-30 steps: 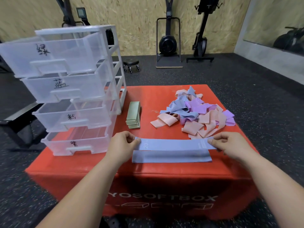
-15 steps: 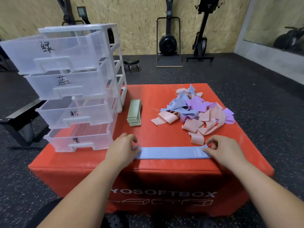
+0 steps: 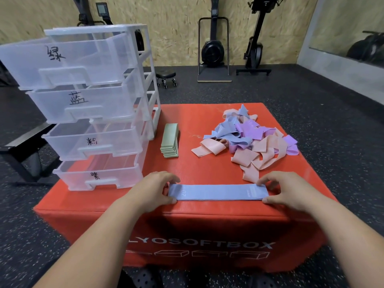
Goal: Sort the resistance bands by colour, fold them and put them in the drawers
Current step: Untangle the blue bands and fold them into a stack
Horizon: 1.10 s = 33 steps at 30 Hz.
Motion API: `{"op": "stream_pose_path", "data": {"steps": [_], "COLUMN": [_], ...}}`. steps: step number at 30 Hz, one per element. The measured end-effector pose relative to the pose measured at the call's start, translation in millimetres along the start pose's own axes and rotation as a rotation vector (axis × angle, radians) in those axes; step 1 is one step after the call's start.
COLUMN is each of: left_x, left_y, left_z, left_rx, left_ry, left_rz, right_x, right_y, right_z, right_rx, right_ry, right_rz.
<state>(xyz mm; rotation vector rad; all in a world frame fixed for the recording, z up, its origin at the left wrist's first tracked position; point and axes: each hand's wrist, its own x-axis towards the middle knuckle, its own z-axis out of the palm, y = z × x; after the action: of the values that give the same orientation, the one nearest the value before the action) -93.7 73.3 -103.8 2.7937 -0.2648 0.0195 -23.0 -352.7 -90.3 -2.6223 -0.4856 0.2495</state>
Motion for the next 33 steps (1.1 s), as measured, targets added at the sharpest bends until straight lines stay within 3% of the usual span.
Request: {"op": "stream_pose_path", "data": {"steps": [6, 14, 24, 29, 33], "left_x": [6.2, 50.3, 111.6, 125.2, 130.4], "left_y": [0.7, 29.0, 34.9, 33.4, 32.7], "left_z": [-1.4, 5.0, 27.8, 29.5, 30.5], "left_rx": [0.007, 0.016, -0.023, -0.058, -0.080], "left_ry": [-0.015, 0.146, 0.198, 0.190, 0.181], "left_rz": [0.015, 0.000, 0.045, 0.079, 0.086], "right_x": [4.0, 46.3, 138.6, 174.1, 191.1], "right_y": [-2.9, -20.6, -43.4, -47.5, -56.7], "right_z": [-6.0, -14.8, -0.5, 12.1, 18.6], "right_rx": [-0.047, -0.018, -0.168, -0.157, -0.156], "right_ry": [-0.026, 0.231, 0.302, 0.288, 0.212], "right_rz": [-0.031, -0.067, -0.063, -0.156, -0.125]}}
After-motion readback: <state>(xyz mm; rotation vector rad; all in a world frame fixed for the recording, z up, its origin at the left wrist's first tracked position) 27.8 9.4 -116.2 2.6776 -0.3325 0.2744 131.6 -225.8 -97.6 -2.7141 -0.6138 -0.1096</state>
